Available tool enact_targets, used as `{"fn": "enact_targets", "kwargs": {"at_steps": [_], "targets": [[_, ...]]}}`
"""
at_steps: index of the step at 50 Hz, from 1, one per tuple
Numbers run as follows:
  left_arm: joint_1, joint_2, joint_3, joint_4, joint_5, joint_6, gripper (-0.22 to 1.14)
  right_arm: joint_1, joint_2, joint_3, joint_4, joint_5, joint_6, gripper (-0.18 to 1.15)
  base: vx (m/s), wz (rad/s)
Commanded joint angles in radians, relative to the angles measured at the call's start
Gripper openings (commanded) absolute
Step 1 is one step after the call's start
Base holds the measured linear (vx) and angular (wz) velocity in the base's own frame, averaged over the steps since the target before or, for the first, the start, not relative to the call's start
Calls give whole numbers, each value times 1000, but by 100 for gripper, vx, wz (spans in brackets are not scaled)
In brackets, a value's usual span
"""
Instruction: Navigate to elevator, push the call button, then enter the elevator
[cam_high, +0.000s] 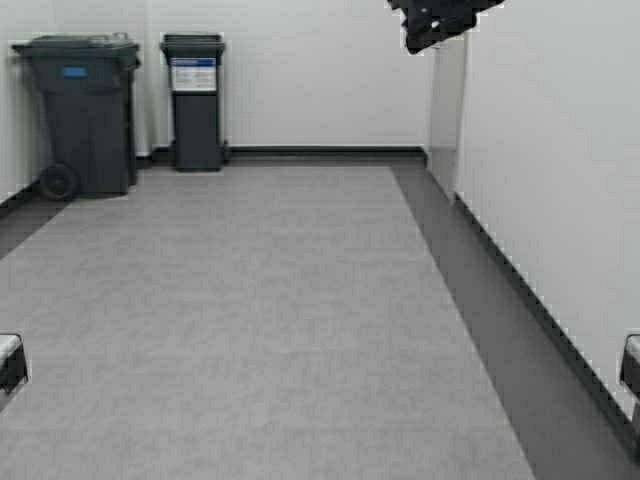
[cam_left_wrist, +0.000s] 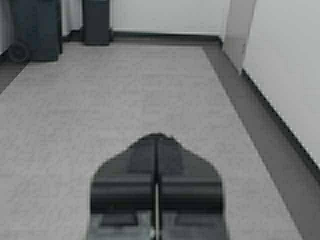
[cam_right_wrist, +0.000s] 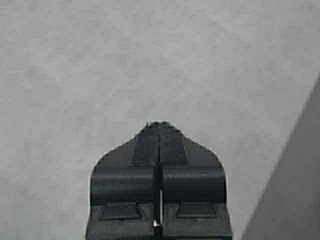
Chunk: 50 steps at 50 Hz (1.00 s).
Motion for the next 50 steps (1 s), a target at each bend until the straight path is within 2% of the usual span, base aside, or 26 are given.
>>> {"fn": "enact_targets", "kwargs": {"at_steps": [1,25,50], "targets": [[-2,6,-23,3,-12,-2,2,-6,-15,-5,2,0,2,6,56,-21],[-2,17,-21,3,-12,2,2,-8,2,11,8,0,9,6,53,-28],[-2,5,-15,3,-23,-6,2,-8,17,6,28,-25,11,6,45,-48]]}}
